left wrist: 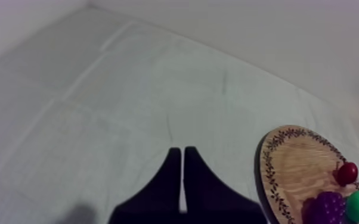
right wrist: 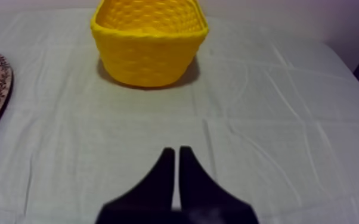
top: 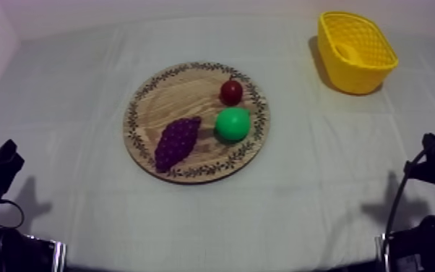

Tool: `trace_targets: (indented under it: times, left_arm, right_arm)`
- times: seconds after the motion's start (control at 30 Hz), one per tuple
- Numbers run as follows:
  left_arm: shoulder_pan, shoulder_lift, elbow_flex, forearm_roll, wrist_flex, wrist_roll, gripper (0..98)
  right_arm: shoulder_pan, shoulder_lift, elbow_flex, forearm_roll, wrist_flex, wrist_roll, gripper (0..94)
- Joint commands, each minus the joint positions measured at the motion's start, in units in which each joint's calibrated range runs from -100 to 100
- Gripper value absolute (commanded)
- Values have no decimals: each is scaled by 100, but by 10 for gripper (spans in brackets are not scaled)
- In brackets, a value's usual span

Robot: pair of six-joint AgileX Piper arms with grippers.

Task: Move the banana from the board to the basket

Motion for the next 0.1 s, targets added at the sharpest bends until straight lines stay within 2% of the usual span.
trace_targets:
  times: [0.0,0.07]
  left_arm:
    - [-2,-5,-1,-3,0,2,1]
    - [-2,-5,-1,-3,0,2,1]
  right_arm:
    - [0,-3,3,2,12,-1,3]
    - [0,-3,3,2,12,-1,3]
